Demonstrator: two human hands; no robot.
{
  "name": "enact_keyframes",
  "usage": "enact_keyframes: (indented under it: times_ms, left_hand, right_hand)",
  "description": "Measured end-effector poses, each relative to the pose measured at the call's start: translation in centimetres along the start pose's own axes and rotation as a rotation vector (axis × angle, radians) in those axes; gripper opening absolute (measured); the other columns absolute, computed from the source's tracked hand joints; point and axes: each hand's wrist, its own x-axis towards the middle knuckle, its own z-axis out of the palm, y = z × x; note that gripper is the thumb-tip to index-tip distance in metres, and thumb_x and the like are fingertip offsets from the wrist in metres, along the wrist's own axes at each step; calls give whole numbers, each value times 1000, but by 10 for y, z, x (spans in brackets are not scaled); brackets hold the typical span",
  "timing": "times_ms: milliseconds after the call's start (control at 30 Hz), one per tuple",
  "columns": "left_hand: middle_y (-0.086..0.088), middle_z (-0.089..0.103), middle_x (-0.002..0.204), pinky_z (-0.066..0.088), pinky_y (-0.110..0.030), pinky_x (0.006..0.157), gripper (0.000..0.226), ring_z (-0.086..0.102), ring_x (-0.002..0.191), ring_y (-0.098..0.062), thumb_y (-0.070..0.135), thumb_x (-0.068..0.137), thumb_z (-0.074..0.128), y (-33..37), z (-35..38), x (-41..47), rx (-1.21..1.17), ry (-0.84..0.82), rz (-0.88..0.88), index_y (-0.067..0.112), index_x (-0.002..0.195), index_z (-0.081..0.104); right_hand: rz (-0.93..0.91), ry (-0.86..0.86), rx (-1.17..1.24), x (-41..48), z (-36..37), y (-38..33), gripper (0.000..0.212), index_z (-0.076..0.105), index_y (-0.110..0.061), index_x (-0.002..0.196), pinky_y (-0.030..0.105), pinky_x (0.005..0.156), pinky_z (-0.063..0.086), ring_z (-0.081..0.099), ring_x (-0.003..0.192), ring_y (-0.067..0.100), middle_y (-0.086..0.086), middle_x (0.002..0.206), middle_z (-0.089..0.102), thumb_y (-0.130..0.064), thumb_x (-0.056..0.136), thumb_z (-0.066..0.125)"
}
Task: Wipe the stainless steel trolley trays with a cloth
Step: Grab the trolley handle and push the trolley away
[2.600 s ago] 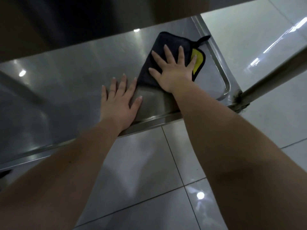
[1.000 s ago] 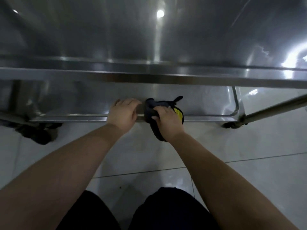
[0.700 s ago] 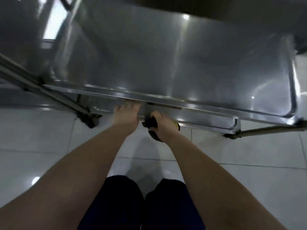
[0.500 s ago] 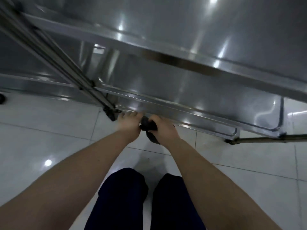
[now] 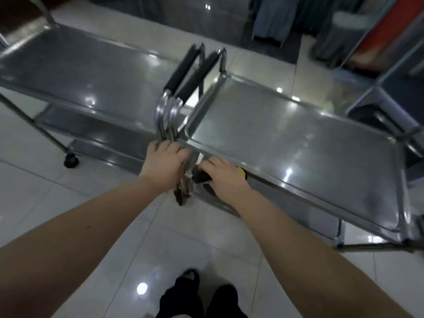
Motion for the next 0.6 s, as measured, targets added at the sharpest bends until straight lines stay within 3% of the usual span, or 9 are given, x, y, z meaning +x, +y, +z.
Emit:
enact_keyframes:
  times_ms: [133, 233, 400, 600]
  left_hand:
    - [-2, 56, 125, 27, -46, 104, 41, 48, 118, -27, 33, 86, 53, -29, -56, 0, 68, 39, -47, 25, 126, 55]
    - [1, 55, 125, 30, -44, 102, 43, 51, 117, -25, 38, 86, 54, -38, -79, -14, 103, 68, -122, 28, 128, 52]
    - [3, 54, 124, 34, -40, 95, 40, 51, 116, -23, 39, 88, 53, -62, -94, -54, 67, 54, -346, 33, 128, 53]
    - [1, 57, 118, 35, -41, 91, 33, 50, 114, -25, 36, 88, 53, -131, -121, -100, 24, 102, -597, 32, 120, 60]
  right_hand:
    - [-60, 60, -22, 33, -49, -23, 40, 52, -16, 122, 31, 85, 32, 43, 113, 28, 8, 120, 49, -9, 85, 66]
    - [-99, 59, 40, 51, -70, -43, 41, 54, -16, 118, 39, 93, 39, 44, 112, 27, 6, 117, 50, -16, 82, 72]
    - [-221, 80, 88, 75, -75, -83, 36, 54, -18, 100, 39, 86, 42, 49, 104, 28, 3, 104, 52, -14, 73, 77]
    - [-358, 109, 63, 132, -68, -158, 31, 57, -17, 103, 40, 85, 41, 49, 103, 29, 6, 104, 54, -10, 76, 71]
